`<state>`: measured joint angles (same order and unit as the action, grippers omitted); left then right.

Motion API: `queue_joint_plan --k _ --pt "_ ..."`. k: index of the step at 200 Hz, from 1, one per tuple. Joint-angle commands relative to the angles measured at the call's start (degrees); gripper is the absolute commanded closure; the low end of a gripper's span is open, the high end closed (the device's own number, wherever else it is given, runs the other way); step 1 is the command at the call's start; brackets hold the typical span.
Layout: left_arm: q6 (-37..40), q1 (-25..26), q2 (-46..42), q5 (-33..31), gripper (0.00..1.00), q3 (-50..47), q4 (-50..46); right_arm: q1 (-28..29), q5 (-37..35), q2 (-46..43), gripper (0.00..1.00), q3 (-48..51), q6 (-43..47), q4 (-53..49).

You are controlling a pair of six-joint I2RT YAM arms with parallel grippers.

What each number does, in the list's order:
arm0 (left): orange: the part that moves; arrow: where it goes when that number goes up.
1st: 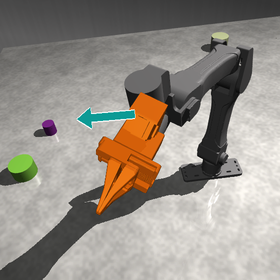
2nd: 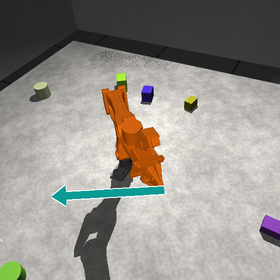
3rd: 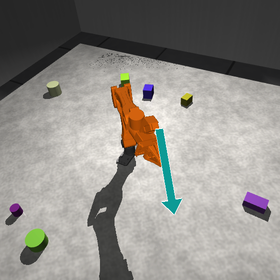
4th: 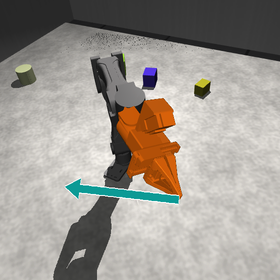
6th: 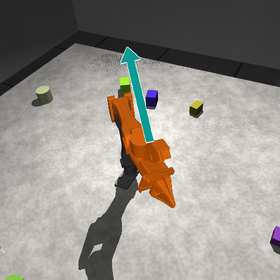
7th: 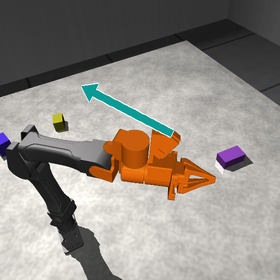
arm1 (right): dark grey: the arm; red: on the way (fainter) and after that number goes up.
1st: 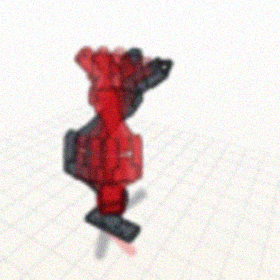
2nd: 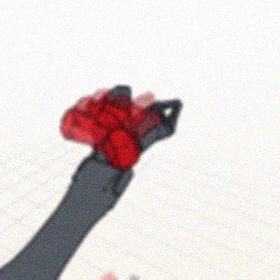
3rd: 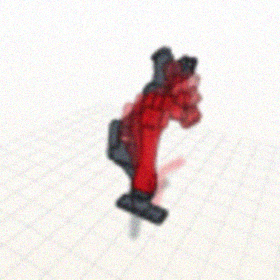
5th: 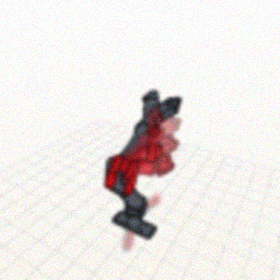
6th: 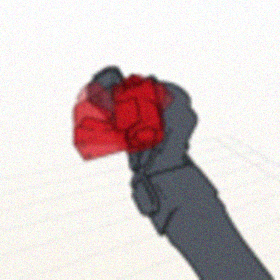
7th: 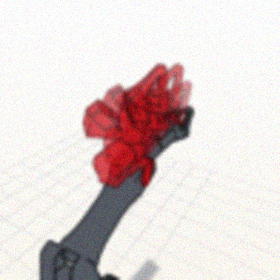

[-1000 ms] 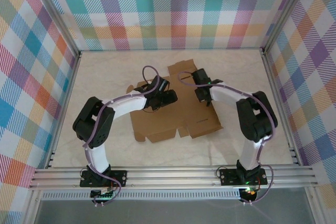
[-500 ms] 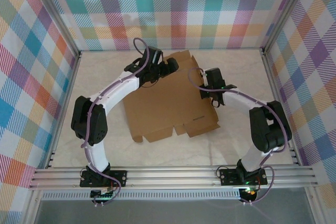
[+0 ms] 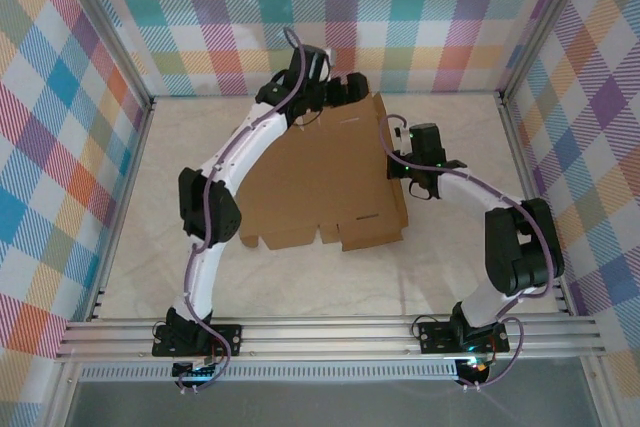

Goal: Fold the paper box

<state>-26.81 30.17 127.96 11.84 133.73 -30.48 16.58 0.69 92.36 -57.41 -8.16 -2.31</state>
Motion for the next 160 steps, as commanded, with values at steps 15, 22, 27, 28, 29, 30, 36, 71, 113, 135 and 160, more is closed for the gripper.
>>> queue_joint_plan --k 15,22,27,28,29,30,36,71,113,135,160 --pt "3.11 -0.38 7.52 2.65 0.00 14.23 -5.43 0.95 -2.12 -3.37 1.00 2.43 3.09 3.56" --pt "2.71 -0.29 8.03 2.49 0.00 14.75 -4.73 1.27 -3.17 -3.59 1.00 2.63 4.17 3.61" --pt "2.43 -0.29 8.14 2.36 0.01 14.72 -4.09 1.70 -4.08 -3.63 1.00 2.73 4.97 3.55" --pt "2.36 -0.25 8.16 2.25 0.01 14.72 -4.03 1.74 -4.28 -3.65 1.00 2.73 5.16 3.54" --pt "2.32 -0.22 8.21 2.20 0.01 14.72 -3.87 1.87 -4.68 -3.67 1.00 2.74 5.52 3.47" --pt "2.26 -0.21 8.24 2.12 0.01 14.72 -3.75 1.96 -4.84 -3.67 1.00 2.69 5.70 3.46" --pt "2.07 -0.05 8.33 1.89 0.01 14.71 -3.19 2.37 -5.78 -3.67 1.00 2.65 6.64 3.37" --pt "7.83 0.84 9.16 3.58 0.08 14.71 -1.53 4.87 -7.00 -4.32 1.00 3.53 13.02 4.72" --pt "23.61 0.69 9.10 8.70 0.14 14.71 -5.52 3.69 4.57 -6.06 1.00 5.79 16.53 6.64" --pt "30.07 -0.25 8.28 10.84 0.07 14.68 -9.29 0.93 13.09 -5.66 1.00 5.14 16.51 4.87" --pt "36.95 -1.89 7.72 16.08 0.06 14.47 -12.87 -1.47 18.13 -5.09 1.00 4.94 17.49 4.89"
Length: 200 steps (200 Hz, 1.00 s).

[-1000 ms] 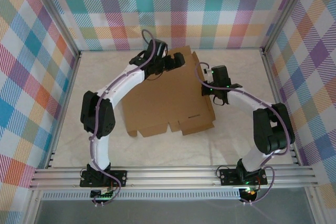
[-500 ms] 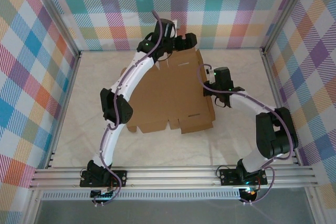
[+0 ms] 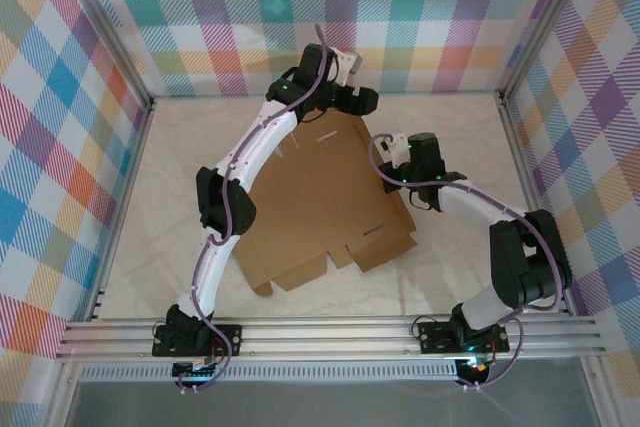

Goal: Fold the paper box

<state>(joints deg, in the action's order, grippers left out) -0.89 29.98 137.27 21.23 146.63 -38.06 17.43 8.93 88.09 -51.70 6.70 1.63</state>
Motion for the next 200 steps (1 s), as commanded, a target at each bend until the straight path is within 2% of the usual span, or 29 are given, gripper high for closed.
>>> queue_joint_plan --k 1,20,40,63,85,117,155,200 --pt "11.32 -1.82 -1.58 6.96 0.06 1.61 -5.41 -2.41 10.15 -0.83 1.00 -0.77 2.71 0.98" --pt "18.26 -3.30 -1.33 11.08 0.06 1.56 -7.98 -3.99 15.57 -0.32 1.00 -1.02 4.39 0.97" --pt "22.00 -5.60 -1.05 12.70 0.01 1.50 -8.71 -5.15 19.28 0.26 1.00 -1.72 6.38 0.25" --pt "31.00 -7.83 -0.96 20.13 0.04 1.47 -11.01 -6.09 22.04 0.98 1.00 -2.64 9.26 -1.01" --pt "38.24 -9.25 -0.87 23.84 0.07 1.47 -12.24 -6.27 22.70 2.14 1.00 -4.25 11.98 -3.11" --pt "46.63 -10.24 -0.02 29.41 0.26 1.47 -13.21 -6.44 23.79 2.84 1.00 -5.83 13.59 -4.91" --pt "54.39 -10.55 0.75 32.19 0.29 1.47 -16.79 -6.44 25.52 3.18 1.00 -6.96 14.81 -7.09" --pt "55.04 -10.47 1.50 35.68 0.41 1.47 -17.57 -6.49 26.14 3.88 1.00 -7.53 15.50 -8.22"
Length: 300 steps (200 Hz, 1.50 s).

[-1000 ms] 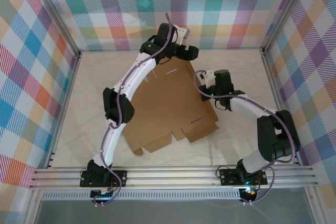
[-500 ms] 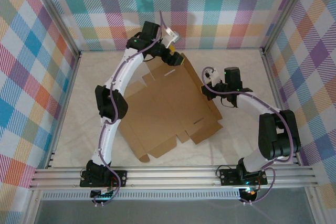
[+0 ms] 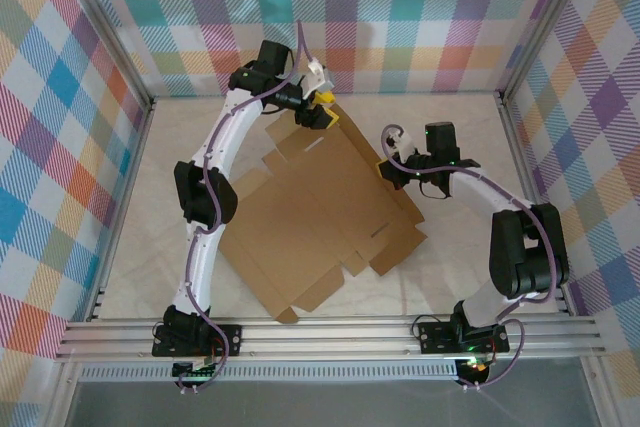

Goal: Fold the paper box

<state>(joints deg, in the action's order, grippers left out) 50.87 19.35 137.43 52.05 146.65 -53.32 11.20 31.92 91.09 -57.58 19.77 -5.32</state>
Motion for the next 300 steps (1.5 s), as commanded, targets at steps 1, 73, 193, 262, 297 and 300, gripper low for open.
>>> queue_joint_plan --k 1,73,193,262,297,300 --pt "3.32 0.16 1.35 4.97 0.41 1.45 -2.31 -0.24 3.15 0.91 1.00 -1.65 2.40 -1.27" --pt "4.13 0.77 2.27 3.98 0.73 1.45 -1.52 -0.22 -1.54 0.69 1.00 -1.24 -0.01 2.12" --pt "0.31 1.85 0.83 -1.10 1.00 1.43 5.36 -0.09 -14.89 -1.40 1.00 -0.95 -5.55 8.50" --pt "-16.42 7.23 -0.14 -15.16 0.98 -4.87 20.95 2.63 -32.25 -0.25 1.00 -1.40 -11.56 13.80" --pt "-24.01 10.72 0.46 -22.82 0.97 -5.86 27.01 3.68 -35.27 0.61 1.00 -1.72 -15.85 15.39" --pt "-24.46 10.97 0.43 -23.16 0.97 -6.04 27.44 3.86 -35.19 0.78 1.00 -1.86 -15.97 15.28"
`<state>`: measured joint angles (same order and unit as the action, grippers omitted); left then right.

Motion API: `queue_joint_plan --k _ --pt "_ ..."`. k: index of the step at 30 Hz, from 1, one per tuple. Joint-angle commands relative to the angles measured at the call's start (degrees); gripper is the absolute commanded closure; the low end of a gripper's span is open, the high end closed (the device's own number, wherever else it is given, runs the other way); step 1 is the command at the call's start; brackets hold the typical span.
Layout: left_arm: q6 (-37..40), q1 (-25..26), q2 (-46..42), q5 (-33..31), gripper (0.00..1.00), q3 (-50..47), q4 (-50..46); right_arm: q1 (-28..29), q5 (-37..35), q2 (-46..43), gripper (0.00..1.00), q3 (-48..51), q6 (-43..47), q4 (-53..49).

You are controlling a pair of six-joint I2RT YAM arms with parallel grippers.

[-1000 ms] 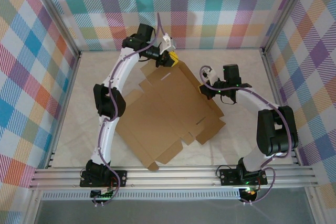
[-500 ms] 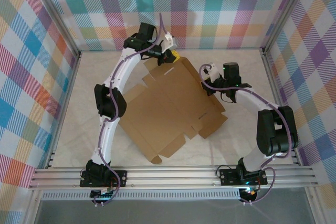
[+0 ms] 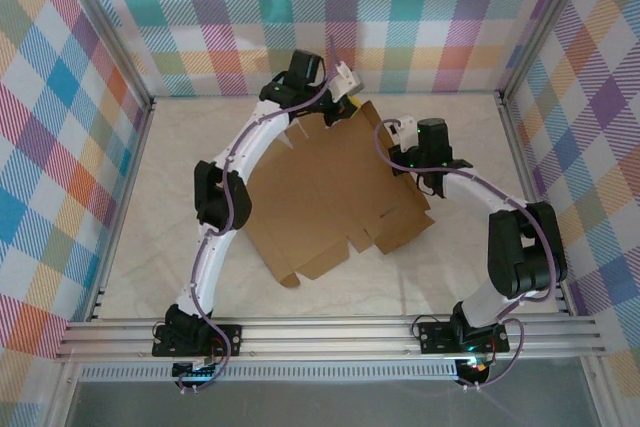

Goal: Fold the paper box

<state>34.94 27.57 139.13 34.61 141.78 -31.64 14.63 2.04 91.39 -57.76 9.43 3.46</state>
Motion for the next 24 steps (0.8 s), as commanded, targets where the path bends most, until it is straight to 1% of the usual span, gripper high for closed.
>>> queue_joint_plan --k 1,3,5,7,9,13,18,19,20,21,22,24 --pt "-8.68 2.79 -1.21 -5.84 0.97 -1.20 5.91 0.46 -5.30 0.51 1.00 -1.72 -5.64 6.48" --pt "-9.88 3.93 -0.92 -7.82 0.92 -1.94 7.51 1.07 -5.13 1.04 1.00 -2.07 -5.32 6.56" --pt "-10.76 4.83 -0.39 -9.25 0.91 -1.95 8.35 1.36 -5.05 1.38 1.00 -2.40 -5.27 6.73" --pt "-12.78 5.11 0.21 -9.34 0.89 -1.94 9.25 1.45 -5.19 1.50 1.00 -2.54 -5.21 6.77" --pt "-14.87 5.06 0.35 -9.03 0.77 -1.96 10.12 1.45 -5.34 1.47 1.00 -2.60 -4.95 6.83" --pt "-18.08 4.78 -0.55 -8.96 0.69 -1.98 10.52 1.45 -6.29 1.32 1.00 -2.54 -4.49 6.59" --pt "-23.78 2.83 -3.45 -8.25 0.62 -3.15 10.20 1.33 -6.28 0.86 1.00 -1.79 -4.29 6.63" --pt "-23.99 2.44 -4.65 -8.16 0.58 -4.37 10.36 1.23 -6.22 0.79 1.00 -1.59 -4.25 6.55" --pt "-24.19 2.02 -6.21 -8.18 0.53 -6.16 10.73 1.12 -5.93 0.70 1.00 -1.48 -2.35 6.62" --pt "-24.26 1.60 -7.67 -7.91 0.46 -7.81 11.03 0.89 -5.16 0.54 1.00 -1.32 -1.95 6.34" --pt "-24.44 1.10 -9.33 -7.41 0.41 -10.11 11.53 0.62 -4.25 0.34 1.00 -1.31 -1.72 6.08" --pt "-25.15 -0.13 -13.13 -7.28 0.33 -15.69 13.56 0.08 -2.15 0.19 1.00 -1.05 -1.19 5.52"
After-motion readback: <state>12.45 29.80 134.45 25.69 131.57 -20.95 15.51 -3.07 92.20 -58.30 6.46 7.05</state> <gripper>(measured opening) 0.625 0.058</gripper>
